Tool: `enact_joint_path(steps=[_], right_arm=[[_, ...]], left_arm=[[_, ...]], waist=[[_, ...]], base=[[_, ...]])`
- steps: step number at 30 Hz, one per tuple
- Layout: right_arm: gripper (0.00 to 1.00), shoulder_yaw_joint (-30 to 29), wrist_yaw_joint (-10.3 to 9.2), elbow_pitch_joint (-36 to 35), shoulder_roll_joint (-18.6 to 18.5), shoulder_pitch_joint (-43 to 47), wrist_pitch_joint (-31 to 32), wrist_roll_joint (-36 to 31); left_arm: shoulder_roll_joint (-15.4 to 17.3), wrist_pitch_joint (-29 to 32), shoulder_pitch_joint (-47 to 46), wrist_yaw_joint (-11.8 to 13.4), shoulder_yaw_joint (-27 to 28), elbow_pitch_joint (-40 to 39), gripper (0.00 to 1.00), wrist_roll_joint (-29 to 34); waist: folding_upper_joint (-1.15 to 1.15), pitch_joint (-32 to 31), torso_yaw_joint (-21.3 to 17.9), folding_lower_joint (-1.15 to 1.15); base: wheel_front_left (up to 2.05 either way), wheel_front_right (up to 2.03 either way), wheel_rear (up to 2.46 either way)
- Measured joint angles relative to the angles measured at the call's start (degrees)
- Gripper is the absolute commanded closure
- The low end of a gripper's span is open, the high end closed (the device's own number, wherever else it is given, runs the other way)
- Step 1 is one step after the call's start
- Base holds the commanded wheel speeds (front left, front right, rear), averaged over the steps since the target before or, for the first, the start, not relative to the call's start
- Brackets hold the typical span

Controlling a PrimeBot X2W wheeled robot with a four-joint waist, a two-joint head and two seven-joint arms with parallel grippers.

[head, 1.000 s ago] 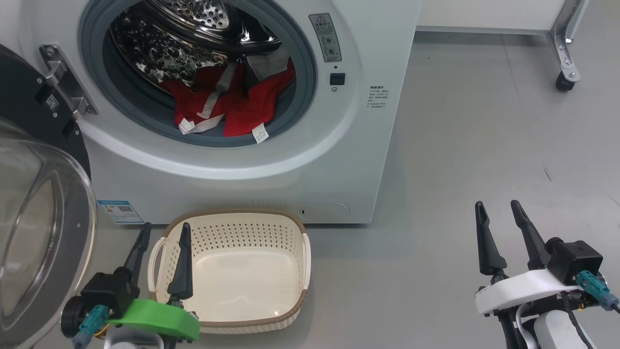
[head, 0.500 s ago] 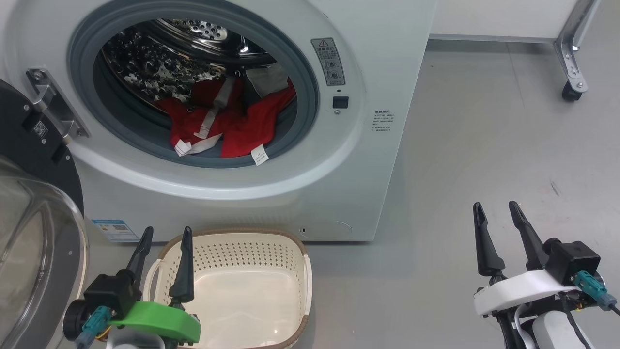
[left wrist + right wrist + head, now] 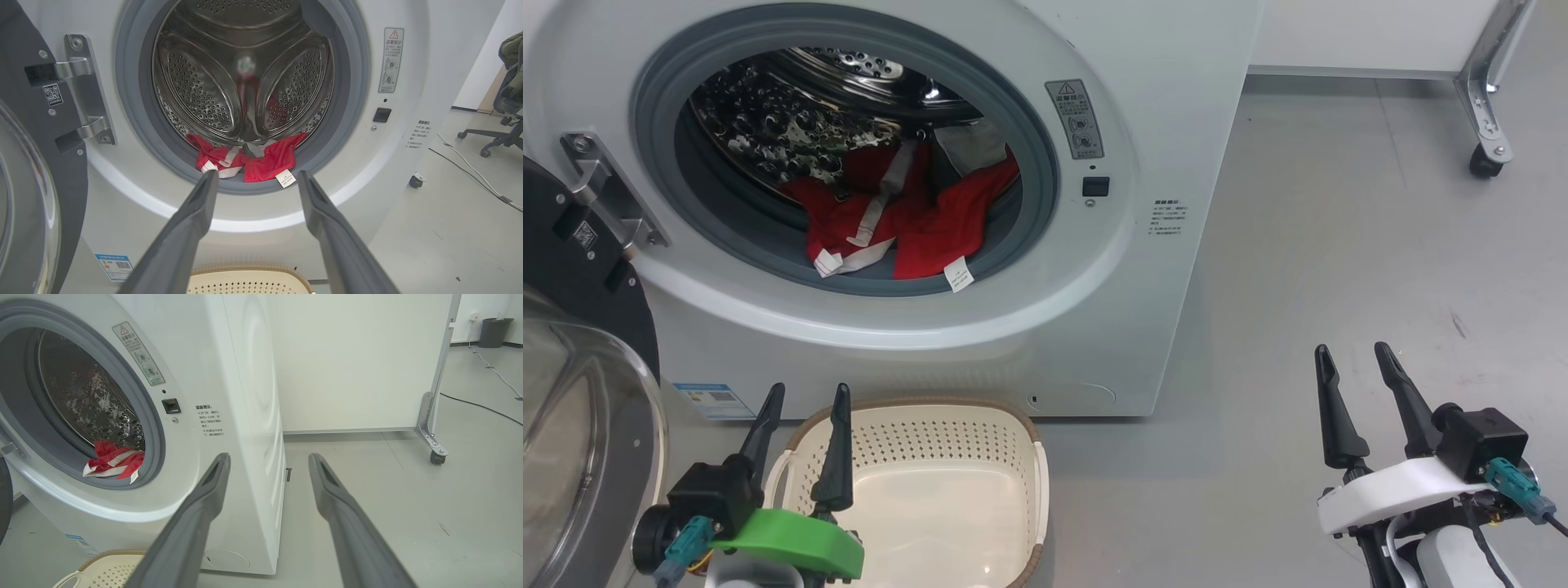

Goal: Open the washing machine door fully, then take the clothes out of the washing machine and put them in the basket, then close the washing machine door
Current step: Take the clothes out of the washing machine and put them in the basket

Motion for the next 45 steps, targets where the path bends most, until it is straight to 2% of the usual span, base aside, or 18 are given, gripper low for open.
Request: enact_joint_path(steps=[28,37,45], right_arm=[[0.0,-0.1,0.0,0.0,0.0,0.0,0.0,0.0],[0.0,0.5,0.0,-1.4,0.0,-0.2,0.0,0.0],[0.0,0.5,0.0,-2.6,-0.2,-0.7,0.0,0.5]], left_arm=[[0.0,0.0,0.0,0.1,0.1,-0.1,0.0,0.6],[0.2,0.0,-0.1,2.0,0.9,-2.1,0.0,2.2],[2.2,0.9,-2.9,4.0,1.5,-4.1,0.0,5.0]], waist=[[0.0,1.1,-0.2,0.0],[0.0,4.0,-1.1,0.0],[0.0,8.5,-3.0,0.0]], base=[[0.0,0.0,0.0],[0.0,0.0,0.0],[0.0,0.0,0.0]])
